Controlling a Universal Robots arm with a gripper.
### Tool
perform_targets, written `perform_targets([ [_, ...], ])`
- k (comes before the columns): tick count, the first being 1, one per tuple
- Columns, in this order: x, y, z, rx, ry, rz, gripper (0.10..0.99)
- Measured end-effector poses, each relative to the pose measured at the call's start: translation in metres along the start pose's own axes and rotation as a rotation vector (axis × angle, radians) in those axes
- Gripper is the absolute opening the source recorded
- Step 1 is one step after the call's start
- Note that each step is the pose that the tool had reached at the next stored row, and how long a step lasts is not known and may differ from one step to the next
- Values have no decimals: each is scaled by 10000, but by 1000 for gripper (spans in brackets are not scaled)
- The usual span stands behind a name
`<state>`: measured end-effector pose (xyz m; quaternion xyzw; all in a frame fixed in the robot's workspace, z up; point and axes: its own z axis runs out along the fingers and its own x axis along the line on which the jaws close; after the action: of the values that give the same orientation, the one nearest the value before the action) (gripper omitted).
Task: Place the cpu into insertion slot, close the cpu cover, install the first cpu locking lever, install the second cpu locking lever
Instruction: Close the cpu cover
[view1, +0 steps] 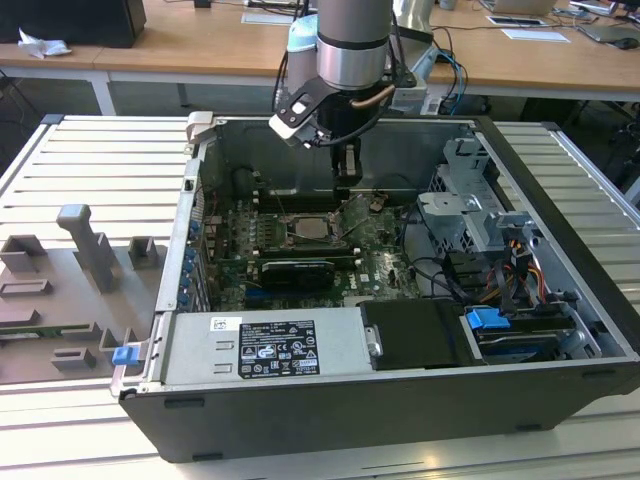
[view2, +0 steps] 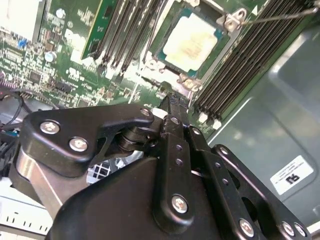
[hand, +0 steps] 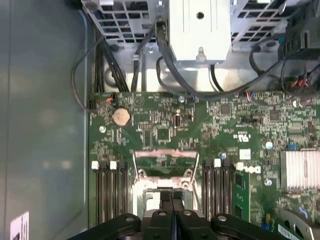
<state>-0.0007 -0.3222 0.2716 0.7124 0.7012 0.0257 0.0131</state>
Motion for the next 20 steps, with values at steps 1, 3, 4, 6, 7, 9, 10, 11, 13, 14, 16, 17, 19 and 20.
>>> perform_targets([
  [1, 1, 17, 1, 1, 0, 1, 106],
  [3, 2, 54, 3, 1, 0, -1, 106],
  [4, 3, 69, 4, 1, 0, -1, 106],
  [6, 4, 104, 6, 1, -1, 0, 106],
  [7, 4, 114, 6, 2, -2, 0, 106],
  [9, 4, 135, 7, 1, -1, -1, 106],
  [10, 5, 147, 8, 1, -1, -2, 106],
  [11, 5, 159, 9, 1, 0, -1, 106],
  [13, 6, 189, 11, 1, 0, -1, 106],
  [14, 6, 205, 12, 1, 0, 0, 106],
  [16, 6, 234, 13, 1, 0, -1, 106],
  [17, 6, 254, 15, 2, 0, -1, 106],
  [19, 7, 289, 20, 4, -3, -1, 106],
  [20, 7, 305, 32, 3, -1, 0, 106],
])
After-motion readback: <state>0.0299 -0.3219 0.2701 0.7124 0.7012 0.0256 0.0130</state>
